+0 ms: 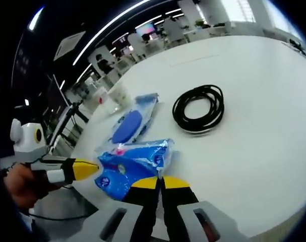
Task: Arrange the tabletop items into an orderly group along one side of the table until the central work area is clear of visible clutter.
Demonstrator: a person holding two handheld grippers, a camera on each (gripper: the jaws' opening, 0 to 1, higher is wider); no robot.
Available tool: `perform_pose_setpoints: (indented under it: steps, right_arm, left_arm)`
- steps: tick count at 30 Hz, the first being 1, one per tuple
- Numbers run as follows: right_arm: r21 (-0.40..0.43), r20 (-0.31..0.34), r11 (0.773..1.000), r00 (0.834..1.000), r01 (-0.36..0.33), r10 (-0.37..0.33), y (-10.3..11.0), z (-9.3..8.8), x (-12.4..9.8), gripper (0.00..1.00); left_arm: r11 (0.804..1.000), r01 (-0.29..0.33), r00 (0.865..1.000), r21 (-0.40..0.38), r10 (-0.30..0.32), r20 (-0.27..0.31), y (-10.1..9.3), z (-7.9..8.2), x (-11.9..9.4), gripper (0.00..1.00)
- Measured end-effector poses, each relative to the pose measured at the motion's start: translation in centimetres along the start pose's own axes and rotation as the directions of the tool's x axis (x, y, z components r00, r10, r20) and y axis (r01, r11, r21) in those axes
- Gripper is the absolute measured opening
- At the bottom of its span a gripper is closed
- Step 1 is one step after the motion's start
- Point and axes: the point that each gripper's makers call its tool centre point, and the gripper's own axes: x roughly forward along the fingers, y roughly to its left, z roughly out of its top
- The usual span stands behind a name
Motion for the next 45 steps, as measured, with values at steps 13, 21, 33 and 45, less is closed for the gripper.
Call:
perform_pose_setpoints:
  steps: [13, 21, 33, 45]
  right_arm:
    - [0.040, 0.038, 0.999, 0.999, 0.021, -0.022, -1.8, 0.8, -0.7, 0.00]
    - [0.059, 0.067, 0.998, 0.997, 0.027, -0.031, -2.4, 2.2, -1.3, 0.00]
    - [0.016, 0.139, 1.000, 0.990, 0.025, -0.027, -6.0, 9.3, 0.2, 0.00]
    - [0.024, 0.221, 0.999, 0.974, 0.036, -0.041, -9.8, 18.0, 2.8, 0.00]
  left_arm:
    - [0.998, 0.047, 0.999, 0.039, -0.046, -0.002, -1.5, 0.7, 1.2, 0.00]
    - [0.996, 0.060, 0.998, 0.062, -0.059, -0.007, -2.5, 1.5, 1.9, 0.00]
    - [0.998, 0.070, 0.996, -0.001, -0.069, 0.049, -2.5, 7.8, 6.2, 0.00]
    - [0.997, 0.072, 0.992, 0.034, -0.075, 0.098, -2.7, 15.0, 10.3, 0.00]
